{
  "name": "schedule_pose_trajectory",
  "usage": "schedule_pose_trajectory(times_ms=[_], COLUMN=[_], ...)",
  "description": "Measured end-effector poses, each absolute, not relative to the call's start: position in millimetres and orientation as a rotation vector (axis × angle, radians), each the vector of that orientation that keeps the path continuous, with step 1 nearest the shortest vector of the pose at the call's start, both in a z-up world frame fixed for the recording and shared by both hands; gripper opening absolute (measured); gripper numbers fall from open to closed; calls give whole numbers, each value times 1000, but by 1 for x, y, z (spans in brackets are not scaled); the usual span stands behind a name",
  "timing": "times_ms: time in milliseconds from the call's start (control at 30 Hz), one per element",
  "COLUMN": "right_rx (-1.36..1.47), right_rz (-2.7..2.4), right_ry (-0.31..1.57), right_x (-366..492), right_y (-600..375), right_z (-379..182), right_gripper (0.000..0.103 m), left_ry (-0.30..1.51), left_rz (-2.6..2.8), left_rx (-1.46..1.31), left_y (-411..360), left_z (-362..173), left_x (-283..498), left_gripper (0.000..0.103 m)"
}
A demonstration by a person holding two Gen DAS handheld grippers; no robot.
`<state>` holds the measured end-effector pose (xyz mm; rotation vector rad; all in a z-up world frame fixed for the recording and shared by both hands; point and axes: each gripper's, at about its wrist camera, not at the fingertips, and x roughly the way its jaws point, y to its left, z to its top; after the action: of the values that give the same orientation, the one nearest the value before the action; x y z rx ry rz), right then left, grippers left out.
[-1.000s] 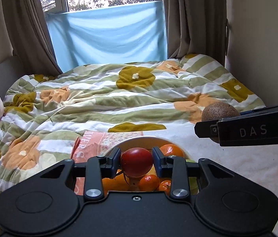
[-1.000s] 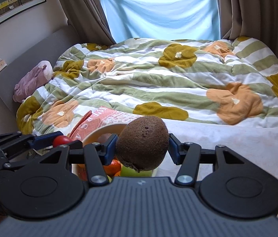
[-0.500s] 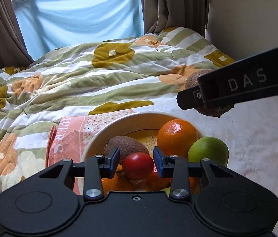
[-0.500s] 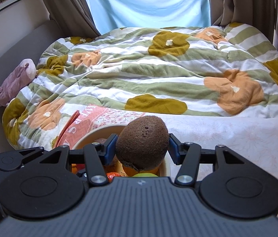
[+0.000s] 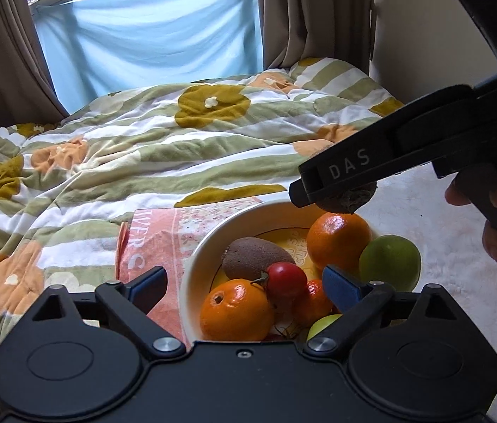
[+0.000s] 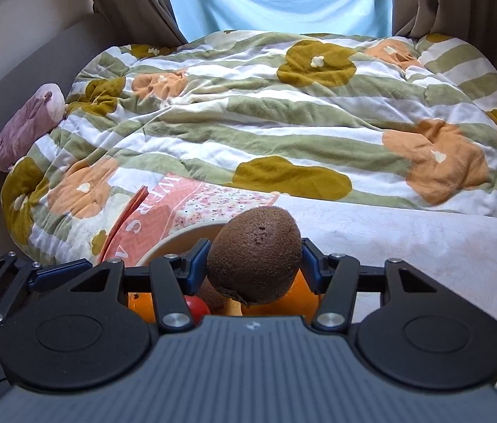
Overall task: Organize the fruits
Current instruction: 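Open both grippers to release the tomato and kiwi into the bowl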
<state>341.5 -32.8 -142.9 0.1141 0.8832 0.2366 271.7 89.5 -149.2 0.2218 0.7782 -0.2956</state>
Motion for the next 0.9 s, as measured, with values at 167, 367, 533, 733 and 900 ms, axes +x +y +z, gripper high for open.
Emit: schedule_pose_trajectory(times_ms=[167, 367, 533, 733, 900], right_rx=[97, 91, 116, 175, 180], right_rz=[260, 263, 254, 256, 238], right_ry=[893, 916, 920, 894, 880], right_x=[356, 366, 370, 364, 352], right_y=[-18, -10, -11, -15, -17], right_z=[-153, -163, -169, -168, -160], right_gripper=[69, 69, 74, 103, 103], left_ry=[784, 785, 777, 793, 780], left_rz=[-280, -270, -270, -260, -245], left_rx=[213, 196, 196, 196, 201], left_y=[101, 107, 110, 111, 111], left_z=[-150, -149, -148, -150, -145], left_x=[273, 274, 272, 274, 268], left_gripper=[97, 97, 97, 97, 97])
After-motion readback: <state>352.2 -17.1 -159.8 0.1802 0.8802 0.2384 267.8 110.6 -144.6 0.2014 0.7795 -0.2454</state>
